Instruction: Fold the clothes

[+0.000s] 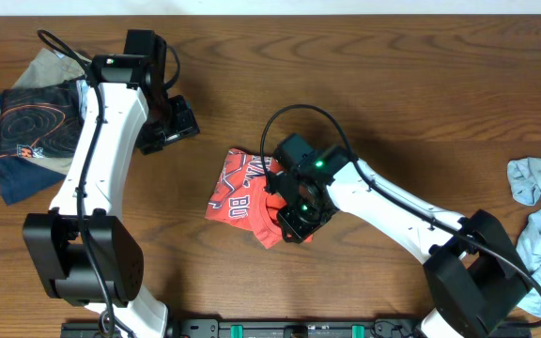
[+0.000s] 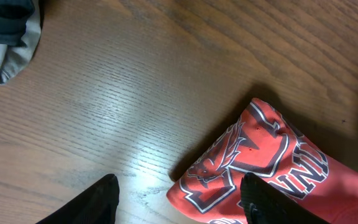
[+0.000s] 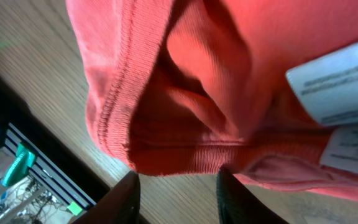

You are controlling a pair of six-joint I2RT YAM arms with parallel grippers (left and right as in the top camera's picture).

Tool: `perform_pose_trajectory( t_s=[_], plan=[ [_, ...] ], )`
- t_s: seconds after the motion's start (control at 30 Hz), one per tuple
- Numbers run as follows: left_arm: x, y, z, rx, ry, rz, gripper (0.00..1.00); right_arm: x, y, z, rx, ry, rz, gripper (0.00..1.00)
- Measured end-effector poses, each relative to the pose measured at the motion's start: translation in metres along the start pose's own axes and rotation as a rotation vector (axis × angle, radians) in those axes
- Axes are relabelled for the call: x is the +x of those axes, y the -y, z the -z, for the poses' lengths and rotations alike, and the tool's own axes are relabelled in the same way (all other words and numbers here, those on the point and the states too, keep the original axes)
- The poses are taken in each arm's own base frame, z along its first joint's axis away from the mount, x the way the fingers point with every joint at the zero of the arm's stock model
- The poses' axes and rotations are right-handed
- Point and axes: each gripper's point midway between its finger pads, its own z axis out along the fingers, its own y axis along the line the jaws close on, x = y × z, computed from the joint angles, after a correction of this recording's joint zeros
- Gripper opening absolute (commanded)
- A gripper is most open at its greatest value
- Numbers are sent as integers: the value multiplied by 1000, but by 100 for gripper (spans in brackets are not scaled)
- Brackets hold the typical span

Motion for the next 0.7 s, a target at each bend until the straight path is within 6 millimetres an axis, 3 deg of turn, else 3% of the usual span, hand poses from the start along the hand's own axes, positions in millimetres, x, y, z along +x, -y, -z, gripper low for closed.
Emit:
perform_pose_trajectory(
  t_s=[0.33, 0.5, 0.57, 0.63, 0.7],
  plan=[
    [0, 0, 0, 0, 0, 0, 64, -15, -2, 0, -8, 61, 50, 45],
    [0, 0, 0, 0, 0, 0, 64, -13, -8, 0, -45, 52, 75, 41],
    [0, 0, 0, 0, 0, 0, 64, -12, -13, 0, -70, 50, 92, 30],
    [0, 0, 0, 0, 0, 0, 64, -11, -16, 0, -88, 48, 107, 8],
    [0, 0, 0, 0, 0, 0, 64, -10, -18, 0, -99, 43, 114, 1]
  ],
)
